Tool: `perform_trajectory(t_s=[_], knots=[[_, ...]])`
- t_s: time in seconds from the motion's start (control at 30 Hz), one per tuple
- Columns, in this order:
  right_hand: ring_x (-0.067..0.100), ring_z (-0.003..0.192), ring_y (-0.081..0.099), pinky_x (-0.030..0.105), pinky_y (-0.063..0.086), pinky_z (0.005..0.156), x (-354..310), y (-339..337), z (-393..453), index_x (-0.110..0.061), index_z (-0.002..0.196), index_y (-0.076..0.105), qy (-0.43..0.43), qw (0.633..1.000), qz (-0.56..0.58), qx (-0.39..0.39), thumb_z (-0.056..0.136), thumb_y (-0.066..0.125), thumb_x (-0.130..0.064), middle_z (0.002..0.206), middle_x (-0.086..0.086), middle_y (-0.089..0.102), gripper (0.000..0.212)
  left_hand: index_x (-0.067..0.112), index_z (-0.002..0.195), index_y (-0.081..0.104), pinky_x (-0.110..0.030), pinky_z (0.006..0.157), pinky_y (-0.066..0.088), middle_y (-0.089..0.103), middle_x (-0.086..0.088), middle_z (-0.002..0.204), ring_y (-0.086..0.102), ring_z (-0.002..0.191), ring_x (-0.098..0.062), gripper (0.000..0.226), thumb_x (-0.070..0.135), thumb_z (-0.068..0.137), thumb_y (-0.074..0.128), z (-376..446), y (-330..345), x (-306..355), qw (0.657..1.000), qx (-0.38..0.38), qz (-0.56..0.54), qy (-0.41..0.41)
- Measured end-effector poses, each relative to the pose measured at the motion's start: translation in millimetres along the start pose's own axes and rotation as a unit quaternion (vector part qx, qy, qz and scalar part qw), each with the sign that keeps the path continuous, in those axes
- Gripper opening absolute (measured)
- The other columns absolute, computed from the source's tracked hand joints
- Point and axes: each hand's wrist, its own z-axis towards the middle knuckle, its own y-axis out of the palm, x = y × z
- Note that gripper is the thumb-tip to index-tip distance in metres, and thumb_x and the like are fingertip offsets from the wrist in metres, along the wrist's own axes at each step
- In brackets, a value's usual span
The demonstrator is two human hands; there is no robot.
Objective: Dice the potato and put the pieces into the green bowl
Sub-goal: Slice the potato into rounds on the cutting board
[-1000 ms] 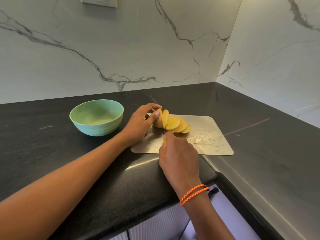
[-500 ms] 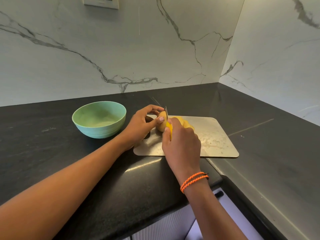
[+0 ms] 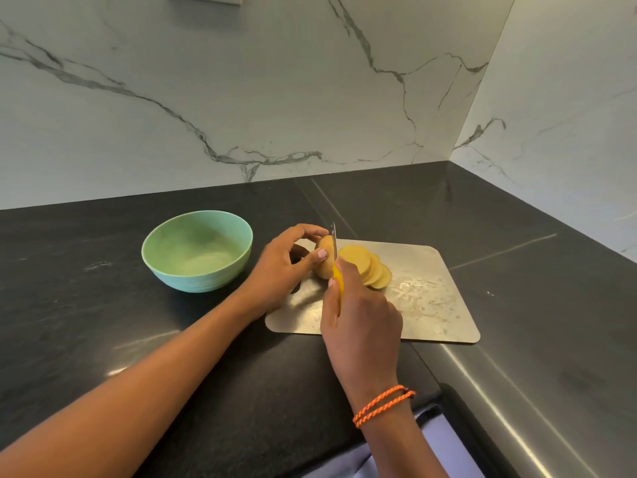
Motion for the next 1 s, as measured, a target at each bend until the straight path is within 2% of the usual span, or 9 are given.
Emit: perform_trajectory(t_s=[0.13,0.2,0.4,0.5,0.57,0.67,0.77,0.87,1.0], knots=[[0.013,0.050,0.060,0.015,0.013,0.047,0,-3,0,-0.018,0.123,0.068,-0.005,1.000,0.012,-0.013,0.090,0.074,-0.024,0.063,-0.007,0.066,0.035,0.031,0.129,0.064,-0.068,0.070,0.057,0.067,0.009,0.126,0.071,0.099,-0.027,0.028,0.031,0.102,0.070,-1,0,2,1.000,-0.004,-0.008,-0.014],[0.013,0.048,0.058,0.018,0.017,0.047,0,-4,-1,-0.018,0.123,0.068,-0.010,1.000,0.007,-0.023,0.089,0.074,-0.024,0.061,-0.007,0.064,0.035,0.031,0.130,0.064,-0.067,0.067,0.056,0.067,0.008,0.126,0.070,0.098,-0.027,0.029,0.031,0.102,0.070,-1,0,2,1.000,-0.005,-0.011,-0.013],[0.013,0.049,0.058,0.008,0.003,0.056,2,-2,-1,-0.018,0.121,0.069,-0.012,1.000,0.001,-0.017,0.090,0.074,-0.024,0.062,-0.007,0.065,0.033,0.028,0.129,0.064,-0.058,0.057,0.053,0.069,0.006,0.124,0.070,0.093,-0.028,0.027,0.028,0.103,0.070,2,1,0,1.000,-0.002,-0.006,0.003],[0.014,0.049,0.057,0.013,0.003,0.050,3,0,-4,-0.019,0.118,0.068,-0.022,1.000,-0.010,0.007,0.087,0.077,-0.023,0.060,-0.007,0.063,0.033,0.027,0.126,0.066,-0.063,0.061,0.052,0.072,-0.001,0.117,0.066,0.093,-0.047,0.025,0.030,0.102,0.071,3,3,-4,1.000,0.003,-0.010,0.009],[0.015,0.052,0.059,0.019,0.015,0.045,4,3,-5,-0.020,0.120,0.066,-0.031,0.999,-0.004,0.016,0.090,0.075,-0.023,0.062,-0.006,0.063,0.032,0.029,0.122,0.067,-0.063,0.062,0.051,0.073,-0.017,0.109,0.063,0.081,-0.052,0.023,0.036,0.100,0.072,4,3,-7,1.000,0.001,-0.010,0.006],[0.019,0.055,0.063,0.023,0.028,0.050,6,3,-7,-0.021,0.121,0.064,-0.038,0.999,-0.004,0.022,0.091,0.074,-0.024,0.065,-0.004,0.066,0.032,0.026,0.119,0.068,-0.036,0.049,0.038,0.071,-0.024,0.086,0.046,0.056,-0.030,0.021,0.034,0.100,0.073,3,3,-8,1.000,-0.003,-0.026,0.005],[0.023,0.063,0.067,0.026,0.035,0.050,6,2,-9,-0.022,0.124,0.060,-0.041,0.999,0.004,0.005,0.096,0.067,-0.025,0.072,0.000,0.069,0.029,0.019,0.119,0.068,-0.025,0.044,0.033,0.065,-0.004,0.069,0.039,0.046,-0.014,0.021,0.027,0.100,0.073,1,4,-4,1.000,-0.002,-0.027,0.006],[0.026,0.068,0.069,0.033,0.050,0.054,6,1,-11,-0.022,0.127,0.057,-0.041,0.999,0.010,-0.010,0.100,0.061,-0.027,0.078,0.002,0.070,0.028,0.018,0.119,0.070,-0.031,0.055,0.047,0.075,0.006,0.099,0.064,0.061,-0.014,0.022,0.027,0.099,0.074,0,5,-1,1.000,0.007,-0.011,0.019],[0.025,0.066,0.068,0.032,0.048,0.053,4,1,-11,-0.022,0.127,0.057,-0.037,0.999,0.001,0.006,0.100,0.060,-0.027,0.076,0.002,0.069,0.027,0.024,0.115,0.071,-0.060,0.078,0.057,0.073,0.008,0.119,0.070,0.091,-0.044,0.019,0.031,0.098,0.075,0,3,-2,1.000,0.007,-0.001,0.018]])
